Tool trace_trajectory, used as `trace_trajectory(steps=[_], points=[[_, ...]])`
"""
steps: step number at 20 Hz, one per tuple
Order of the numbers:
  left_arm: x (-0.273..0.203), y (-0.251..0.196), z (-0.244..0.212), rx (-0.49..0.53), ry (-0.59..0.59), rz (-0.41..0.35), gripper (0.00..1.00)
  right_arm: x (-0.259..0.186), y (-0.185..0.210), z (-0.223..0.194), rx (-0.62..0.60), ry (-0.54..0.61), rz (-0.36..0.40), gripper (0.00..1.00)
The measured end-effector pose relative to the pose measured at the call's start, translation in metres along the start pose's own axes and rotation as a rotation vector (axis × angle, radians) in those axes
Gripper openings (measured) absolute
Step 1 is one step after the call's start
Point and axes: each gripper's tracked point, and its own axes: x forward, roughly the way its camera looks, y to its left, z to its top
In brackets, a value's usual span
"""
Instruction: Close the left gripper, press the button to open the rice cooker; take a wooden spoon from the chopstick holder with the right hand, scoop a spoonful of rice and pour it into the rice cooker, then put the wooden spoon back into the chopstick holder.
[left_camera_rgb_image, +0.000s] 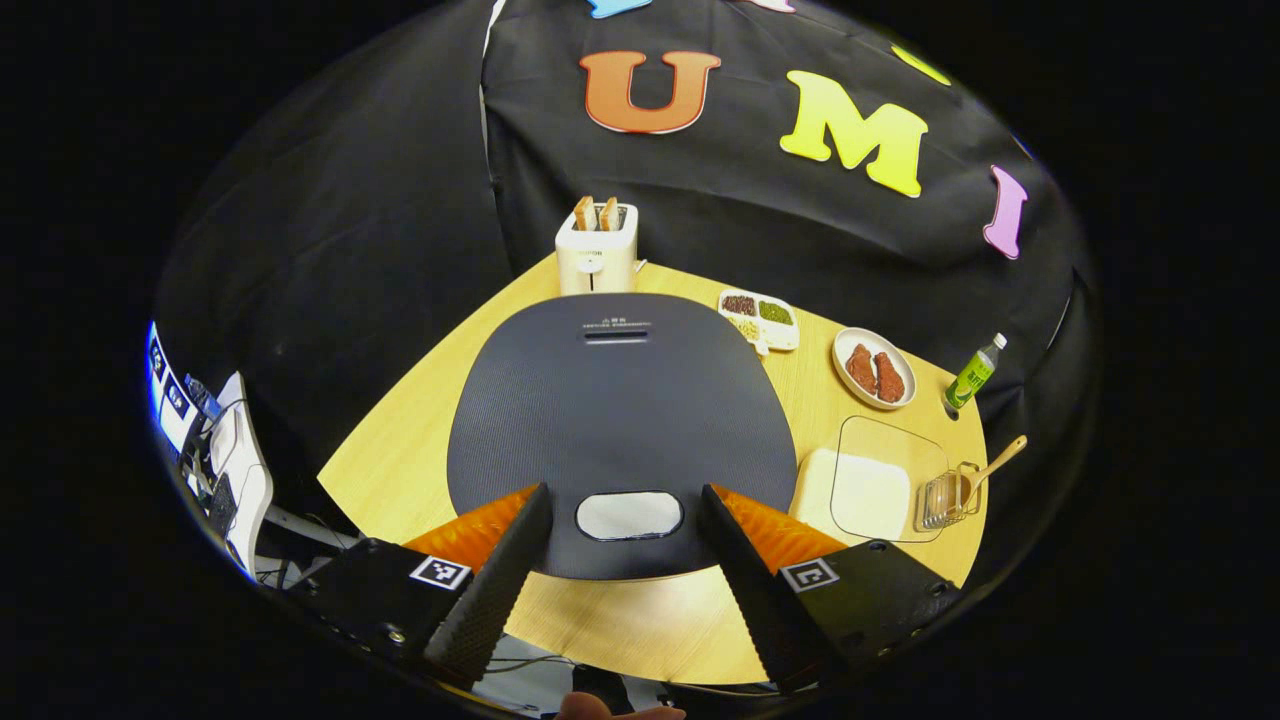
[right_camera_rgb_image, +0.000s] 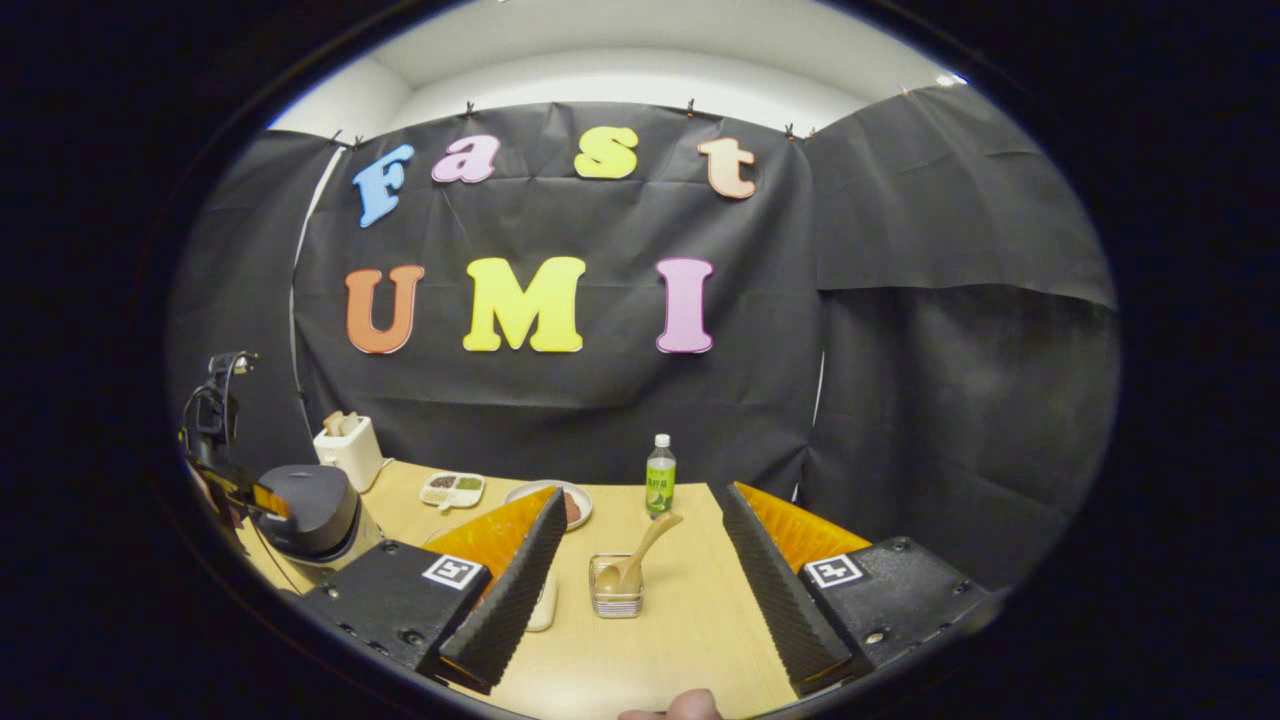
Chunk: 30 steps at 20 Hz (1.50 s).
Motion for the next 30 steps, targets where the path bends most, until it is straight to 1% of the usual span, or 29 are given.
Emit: trace_trajectory(steps=[1,2,3,4,6,10,14,17,20,22,25,27,30], points=[[0.002,0.0,0.003,0.011,-0.017,0.004,0.98,0.005,0.0,-0.002,0.008,0.002,0.006,1.0],[0.002,0.0,-0.001,0.018,-0.003,0.013,0.96,0.01,0.0,-0.004,0.014,0.003,0.011,1.0],[0.002,0.001,0.003,0.019,-0.018,0.015,0.96,0.016,-0.001,-0.007,0.017,0.008,0.019,1.0],[0.002,0.001,0.0,0.01,-0.006,0.015,0.97,0.023,0.001,-0.011,0.021,0.016,0.03,1.0],[0.004,0.0,-0.007,0.002,0.02,0.013,0.97,0.039,0.008,-0.023,0.036,0.044,0.065,1.0],[0.006,0.0,-0.005,-0.02,-0.003,0.033,0.98,0.072,0.023,-0.038,0.065,0.085,0.128,1.0],[0.006,0.001,0.0,-0.042,-0.031,0.061,0.97,0.097,0.04,-0.041,0.056,0.094,0.201,1.0],[0.003,0.001,0.001,-0.042,-0.057,0.043,0.96,0.1,0.048,-0.029,0.025,0.066,0.228,1.0],[-0.01,-0.008,0.002,-0.068,-0.093,-0.018,0.95,0.08,0.052,-0.007,0.019,0.01,0.221,1.0],[-0.029,-0.015,0.005,-0.056,-0.14,-0.063,0.95,0.061,0.051,0.005,0.009,-0.023,0.206,1.0],[-0.081,-0.031,0.014,-0.01,-0.263,-0.171,0.95,0.018,0.05,0.02,0.014,-0.068,0.172,1.0],[-0.124,-0.039,0.016,0.036,-0.357,-0.246,0.95,-0.021,0.054,0.031,0.029,-0.092,0.157,1.0],[-0.194,-0.041,0.012,0.133,-0.51,-0.319,0.95,-0.084,0.065,0.056,0.062,-0.143,0.147,1.0]])
